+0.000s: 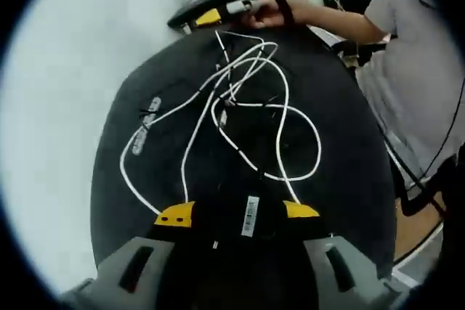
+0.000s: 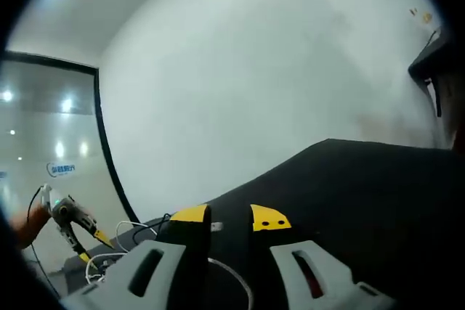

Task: Grab the wires, straighten them and put them on the rack

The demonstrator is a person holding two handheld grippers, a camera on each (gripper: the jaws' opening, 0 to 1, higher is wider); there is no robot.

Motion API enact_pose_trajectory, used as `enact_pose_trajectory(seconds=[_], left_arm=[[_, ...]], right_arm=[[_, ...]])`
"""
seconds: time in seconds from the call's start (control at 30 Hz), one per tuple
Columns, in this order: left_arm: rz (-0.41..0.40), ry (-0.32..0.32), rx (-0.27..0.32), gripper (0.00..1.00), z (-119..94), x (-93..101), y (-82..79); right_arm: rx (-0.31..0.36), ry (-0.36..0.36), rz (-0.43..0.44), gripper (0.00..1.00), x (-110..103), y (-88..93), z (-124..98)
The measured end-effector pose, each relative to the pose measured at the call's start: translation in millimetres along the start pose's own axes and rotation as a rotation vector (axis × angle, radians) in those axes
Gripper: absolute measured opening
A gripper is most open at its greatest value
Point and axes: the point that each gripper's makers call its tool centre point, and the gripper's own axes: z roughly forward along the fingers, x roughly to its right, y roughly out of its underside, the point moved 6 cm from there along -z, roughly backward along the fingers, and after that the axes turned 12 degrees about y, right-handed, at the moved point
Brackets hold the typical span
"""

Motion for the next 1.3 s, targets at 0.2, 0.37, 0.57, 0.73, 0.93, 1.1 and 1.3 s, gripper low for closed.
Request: enact_pose_trajectory(seconds=[0.2,0.37,0.57,0.73,0.93,1.1,1.3], left_arm=[[0.023,0.101,-0.182,0.27,20,-6.3,8.6],[0.058,0.097,-0.217,0.27,25,-8.2,7.3],[-0.022,0.053,-0.257,0.23,21,-3.0,7.6],[0.11,-0.286,-0.318,0.22,-46,-9.5,-8.8],[0.361,-0.827,-0.486,0.22,-189,-7.4,-71.0],[0.362,-1.017,-0.425,0.22,-268,8.6,-115.8],[0.291,-1.233,-0.28,0.22,-323,37.7,-146.2]], right_arm=[[0.001,-0.007,0.007,0.18,-1,-0.3,0],[-0.002,-0.013,0.011,0.18,-2,0.2,1],[0.019,0.036,-0.058,0.18,0,-3.1,0],[0.115,-0.026,-0.291,0.18,-32,-10.0,-8],[0.238,-0.183,-0.539,0.19,-86,-13.9,-23],[0.246,-0.358,-0.697,0.21,-147,-12.9,-31],[-0.012,-0.607,-0.594,0.31,-246,12.4,-41]])
